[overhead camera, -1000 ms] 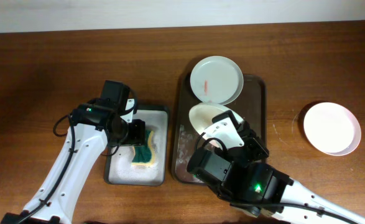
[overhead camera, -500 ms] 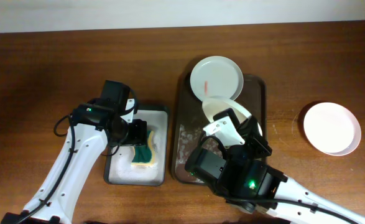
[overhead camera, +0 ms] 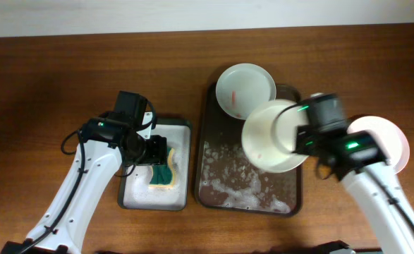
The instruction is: Clean dirty plates on tray and stack at the side
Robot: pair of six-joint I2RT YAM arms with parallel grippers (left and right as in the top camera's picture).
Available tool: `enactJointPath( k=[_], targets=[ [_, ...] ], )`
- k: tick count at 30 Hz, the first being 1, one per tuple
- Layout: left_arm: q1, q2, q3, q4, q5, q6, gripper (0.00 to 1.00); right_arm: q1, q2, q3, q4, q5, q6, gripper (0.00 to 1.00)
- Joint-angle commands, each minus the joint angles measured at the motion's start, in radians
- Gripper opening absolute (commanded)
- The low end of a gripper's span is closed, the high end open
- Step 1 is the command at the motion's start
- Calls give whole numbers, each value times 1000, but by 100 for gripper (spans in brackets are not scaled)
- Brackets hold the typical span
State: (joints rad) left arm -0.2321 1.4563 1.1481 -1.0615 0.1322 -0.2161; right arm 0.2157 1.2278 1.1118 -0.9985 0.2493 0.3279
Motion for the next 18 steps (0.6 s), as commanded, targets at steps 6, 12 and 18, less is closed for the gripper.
enactJointPath(
  k=[6,12,18],
  targets=[
    [6,-17,4,-3,14,8,69,-875,64,35,176,-474,74,4],
    [6,-17,4,-5,14,9,69,-1025,309,35,188,-349,74,4],
    [6,-17,4,-24,14,9,70,-1011,372,48,203,-436,16,42]
  ],
)
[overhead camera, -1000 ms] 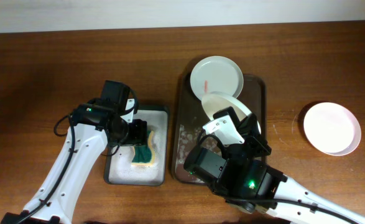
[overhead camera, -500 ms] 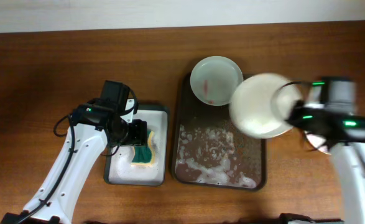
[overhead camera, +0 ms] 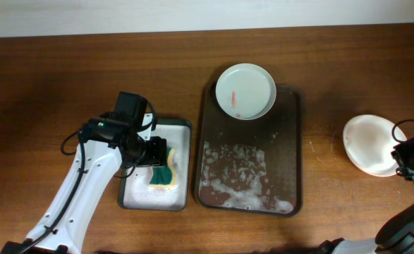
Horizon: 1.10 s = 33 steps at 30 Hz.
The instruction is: Clean dirty plates on tray and stack at the side
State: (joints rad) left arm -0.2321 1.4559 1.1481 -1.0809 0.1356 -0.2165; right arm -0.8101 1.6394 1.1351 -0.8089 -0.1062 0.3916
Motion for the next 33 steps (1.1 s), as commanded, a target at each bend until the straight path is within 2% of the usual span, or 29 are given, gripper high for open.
enactJointPath(
  k=[1,4,7,8,10,13,15,18,21,22,23,24,28,32,33],
  targets=[
    [6,-16,4,-4,11,9,70,41,-69,41,13,-195,-71,47],
    [6,-16,4,0,11,9,74,164,-175,51,13,-428,-141,49],
    [6,-16,4,1,11,9,75,410,-247,51,14,-454,-293,51],
    [6,-16,4,2,11,9,75,512,-241,50,16,-406,-333,55],
    [6,-16,4,4,11,9,75,686,-193,47,48,-227,-351,55],
    [6,-16,4,4,11,9,75,863,-40,47,219,-25,-351,54],
    [6,-16,4,4,11,9,75,892,83,47,386,-12,-334,53],
    [6,-16,4,4,11,9,75,886,236,47,588,-17,-278,45],
    [6,-16,4,5,11,9,75,887,347,47,692,-15,-278,46],
    [6,-16,4,4,11,9,75,887,375,47,704,-13,-278,43],
    [6,-16,4,4,11,9,75,887,379,47,705,-13,-278,22],
    [6,-16,4,4,11,9,75,887,375,47,697,-17,-278,4],
    [6,-16,4,4,11,9,75,887,207,49,498,-20,-166,4],
    [6,-16,4,4,11,9,76,889,-49,49,74,-20,-118,4],
    [6,-16,4,4,11,9,76,890,-85,44,-150,-21,-47,4]
  ],
)
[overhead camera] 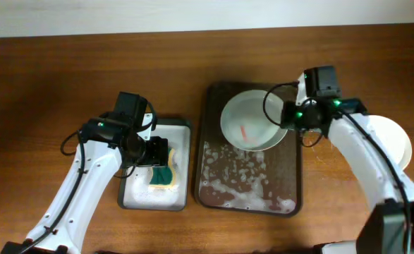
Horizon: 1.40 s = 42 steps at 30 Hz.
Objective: Clean dirty plates on tray and stack at the side
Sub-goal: 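Drag the last plate to the tray center with the right gripper, then grasp the sponge with the left gripper and scrub the last plate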
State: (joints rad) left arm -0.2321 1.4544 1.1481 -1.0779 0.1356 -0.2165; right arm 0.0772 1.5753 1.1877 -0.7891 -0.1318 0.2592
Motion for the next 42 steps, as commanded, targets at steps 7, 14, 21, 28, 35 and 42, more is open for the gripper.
enactJointPath(
  k=[7,14,21,28,35,42],
  targets=[
    [6,-15,1,43,10,9,78,2,-11,-248,42,-139,270,28],
    [6,-10,-219,252,-2,-77,65,1,-217,-74,-55,-145,-10,49],
    [6,33,-437,537,6,-132,39,1,-352,-64,-202,-145,-91,49],
    [-22,174,-411,542,6,-130,0,1,-271,-84,-231,-89,-91,54],
    [-24,162,-4,193,34,-47,0,0,-29,-84,-142,-42,-68,48],
    [-91,163,186,161,248,-21,0,-7,195,-84,-38,-42,-68,43]
  ],
)
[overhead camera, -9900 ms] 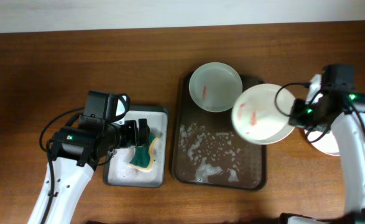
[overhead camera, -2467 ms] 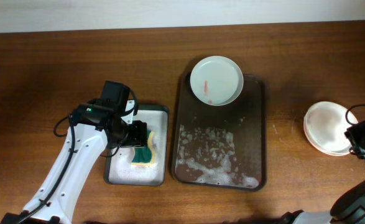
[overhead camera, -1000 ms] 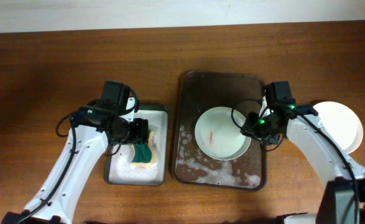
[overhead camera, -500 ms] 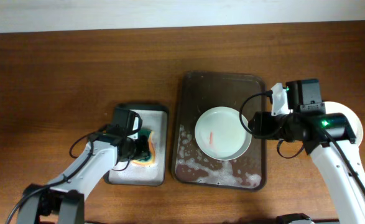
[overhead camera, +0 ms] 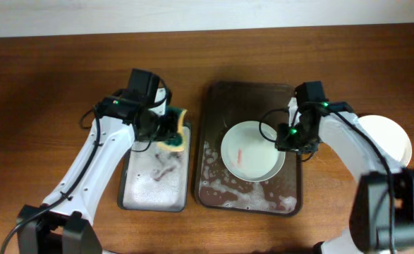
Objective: Clean dirty plates on tray and stack at the side
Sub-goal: 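Grasp the sponge with the left gripper and scrub the last plate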
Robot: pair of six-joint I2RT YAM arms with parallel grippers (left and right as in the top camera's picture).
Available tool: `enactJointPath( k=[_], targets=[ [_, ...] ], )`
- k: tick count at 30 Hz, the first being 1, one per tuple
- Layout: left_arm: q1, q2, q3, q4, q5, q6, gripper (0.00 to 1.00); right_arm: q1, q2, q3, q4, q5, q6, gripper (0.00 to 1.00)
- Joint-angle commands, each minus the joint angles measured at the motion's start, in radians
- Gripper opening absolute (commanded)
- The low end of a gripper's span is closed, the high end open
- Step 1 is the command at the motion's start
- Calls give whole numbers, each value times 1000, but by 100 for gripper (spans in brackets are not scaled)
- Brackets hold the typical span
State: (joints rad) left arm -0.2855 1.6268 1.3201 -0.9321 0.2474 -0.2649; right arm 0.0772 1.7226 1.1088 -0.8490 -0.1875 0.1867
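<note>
A white plate [overhead camera: 252, 150] with a red smear lies over the middle of the dark tray [overhead camera: 214, 194], which holds soapy foam near its front. My right gripper [overhead camera: 284, 138] is shut on the plate's right rim. My left gripper [overhead camera: 166, 131] is shut on the yellow and green sponge [overhead camera: 174, 135], held above the far end of the small white tub [overhead camera: 154, 187]. A clean white plate [overhead camera: 388, 139] rests on the table at the far right.
The small white tub holds soapy water left of the tray. Brown table surface surrounds both containers. The right arm reaches across the tray's right edge.
The right gripper has brought the smeared plate from the tray's far end to its middle. The left gripper has lifted the sponge out of the tub toward the tray.
First the right gripper held a plate above the tray while the left held the sponge in the tub. Then that plate lay on the table at the right. Later the right gripper held the second, smeared plate at the tray's far end, now at its middle.
</note>
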Motion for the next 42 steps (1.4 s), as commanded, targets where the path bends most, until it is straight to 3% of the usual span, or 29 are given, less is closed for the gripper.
enactJointPath(
  k=[1,2,4,5,13,20,22,26,30,34,39,42],
  targets=[
    [-56,-6,14,36,158,27,0,-14,64,-5,36,25,6,37],
    [-81,-5,12,58,157,16,0,-21,79,-5,54,38,14,35],
    [-148,7,3,127,149,8,0,-43,106,-5,78,37,36,6],
    [-176,21,3,150,137,-17,0,-53,114,-5,80,29,35,4],
    [-383,306,3,419,124,-221,0,-58,115,-5,69,19,27,4],
    [-407,474,3,645,126,-220,0,-58,115,-5,53,19,26,4],
    [-401,502,3,615,54,-220,0,-58,115,-5,49,19,25,4],
    [-371,499,48,355,-374,-221,0,-58,115,-5,31,19,-20,4],
    [-375,499,153,147,-532,-220,0,-58,115,-5,25,19,-23,4],
    [-380,499,194,187,-324,-220,0,-57,115,-6,27,14,-23,4],
    [-386,501,192,407,55,-222,0,-56,115,-42,96,14,-26,4],
    [-408,505,190,454,48,-270,0,-56,115,-102,159,4,-26,4]
  ],
)
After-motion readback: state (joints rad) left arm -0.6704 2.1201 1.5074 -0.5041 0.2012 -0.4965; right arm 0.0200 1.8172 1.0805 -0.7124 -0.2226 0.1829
